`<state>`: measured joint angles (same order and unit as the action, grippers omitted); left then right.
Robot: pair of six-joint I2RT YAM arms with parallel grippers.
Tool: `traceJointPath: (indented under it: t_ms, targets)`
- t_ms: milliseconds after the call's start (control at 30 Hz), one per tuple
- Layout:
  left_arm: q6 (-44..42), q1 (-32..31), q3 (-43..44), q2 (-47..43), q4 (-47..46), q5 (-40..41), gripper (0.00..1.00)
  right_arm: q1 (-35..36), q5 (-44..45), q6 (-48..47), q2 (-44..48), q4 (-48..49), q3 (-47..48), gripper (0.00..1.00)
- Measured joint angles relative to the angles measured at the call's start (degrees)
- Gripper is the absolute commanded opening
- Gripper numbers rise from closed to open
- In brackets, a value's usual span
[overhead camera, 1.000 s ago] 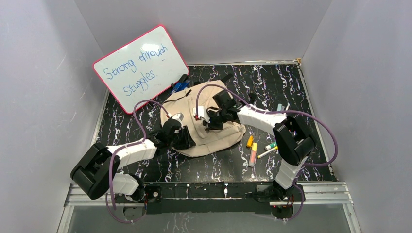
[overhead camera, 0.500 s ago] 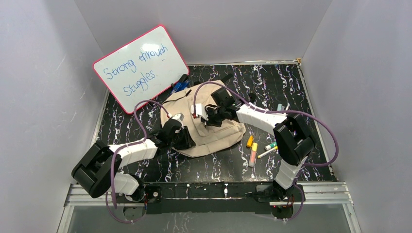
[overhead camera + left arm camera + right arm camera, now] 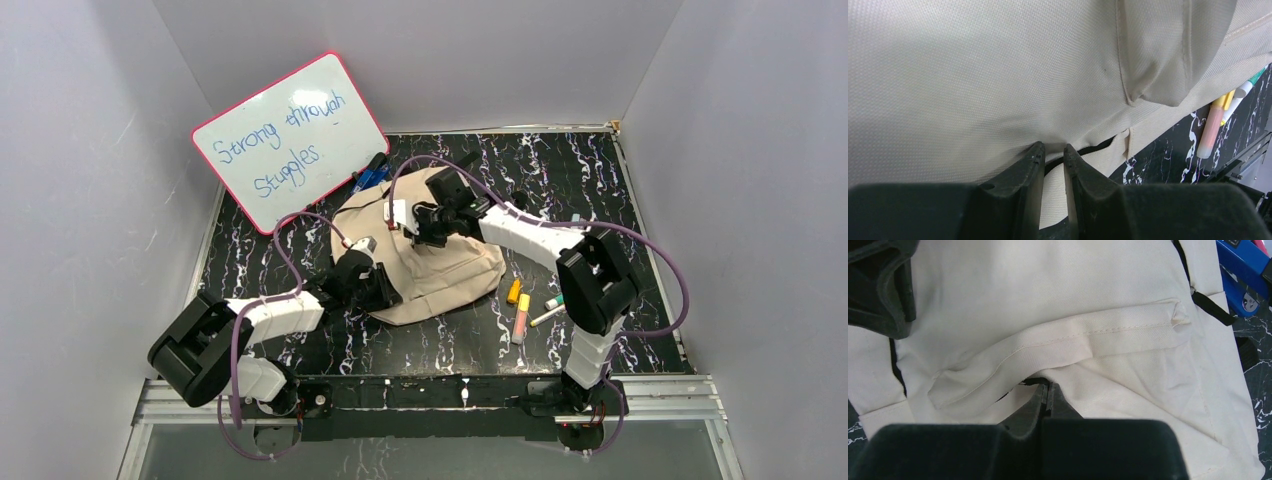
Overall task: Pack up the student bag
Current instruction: Unzip the student bag at the center of the board.
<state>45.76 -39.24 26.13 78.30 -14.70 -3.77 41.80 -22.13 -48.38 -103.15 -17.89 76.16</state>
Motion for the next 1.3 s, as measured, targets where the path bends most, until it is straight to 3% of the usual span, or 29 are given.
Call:
traceJointPath:
  t_ms: [333,600,933,1300]
  targets:
    - [0.79,-0.26,-0.68,-0.24,-0.59,2.03,0.20,0.04,2.29,1.57,-9.20,-0.31,9.51,0.00]
    - [0.72,-0.26,-0.66,-0.50,-0.37,3.61,0.20,0.44,4.24,1.81,-9.01,-2.21,10.29,0.00]
    - [-2.43,-0.63,2.34,-0.90,4.98,5.11,0.20,1.16,2.01,5.97,2.97,-7.61,1.84,0.00]
    - [-2.08,-1.14,2.62,-2.05,8.44,7.65,0.21,5.38,-3.78,12.98,12.41,-6.01,-3.96,0.00]
